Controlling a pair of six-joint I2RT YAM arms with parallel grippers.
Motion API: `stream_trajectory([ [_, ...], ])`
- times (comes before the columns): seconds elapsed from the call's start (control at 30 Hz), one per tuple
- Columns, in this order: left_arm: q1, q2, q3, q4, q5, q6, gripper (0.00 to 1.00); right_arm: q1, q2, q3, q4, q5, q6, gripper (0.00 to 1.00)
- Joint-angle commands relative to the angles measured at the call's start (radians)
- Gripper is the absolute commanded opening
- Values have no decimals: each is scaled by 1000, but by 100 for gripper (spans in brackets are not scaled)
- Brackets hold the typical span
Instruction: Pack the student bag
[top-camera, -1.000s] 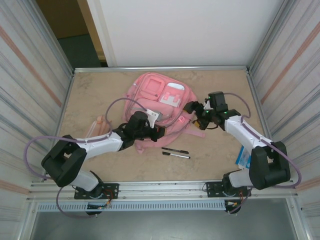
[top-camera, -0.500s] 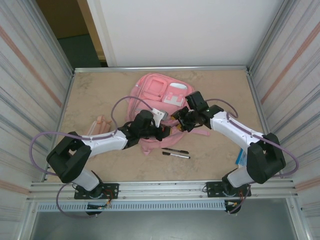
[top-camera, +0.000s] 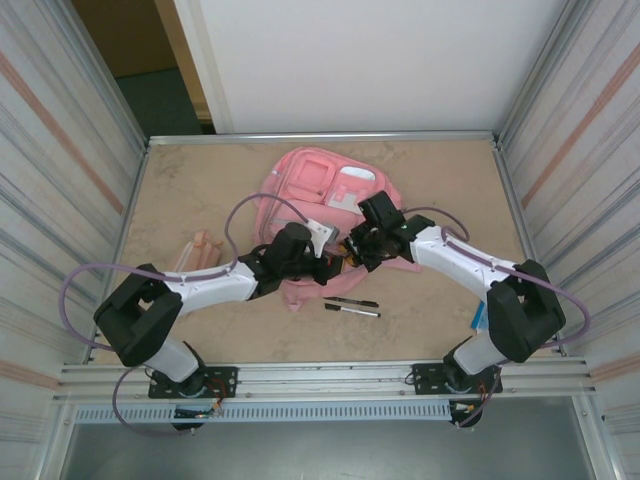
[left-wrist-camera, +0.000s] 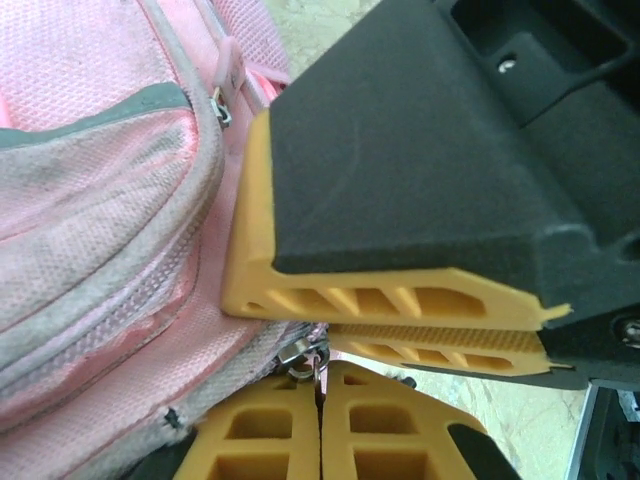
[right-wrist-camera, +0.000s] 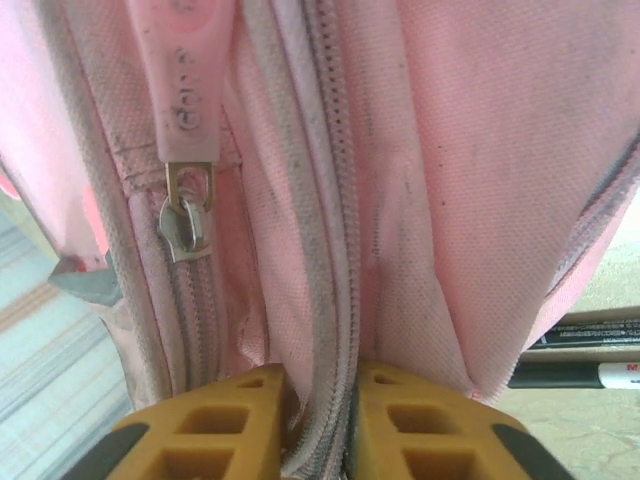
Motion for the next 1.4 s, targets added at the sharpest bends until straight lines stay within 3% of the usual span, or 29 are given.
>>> stream_trajectory([
  [0.0,-19,-61,29,48,16,18,0,-6,-31,-34,-38,68,17,13],
  [0.2,6,-117,20,-57,-24,62,0,-45,-62,-50,-48,69,-96,0],
  [0.43,42,-223,44,-478,-327,113,0,-174,-100,-84,-64,6,-249,0],
  [0.5,42,-267,28,-516,-318,160,0,-210,-86,-70,-81,-32,-309,0],
  [0.7,51,-351,-110,-333,-210,186,0,-226,-45,-25,-46,-132,-394,0],
  [0.83,52,-327,-106,-219,-121,139,0,-216,-62,-17,-43,-159,-394,14],
  [0.97,28,-288,-78,-142,-76,104,0,-155,-149,-17,-138,-63,-336,30],
  [1.1,-4,-244,-33,-117,-57,88,0,-95,-203,-15,-230,-19,-269,39],
  [1.37,-69,-156,30,-74,-37,55,0,-12,-226,-76,-109,14,-125,40],
])
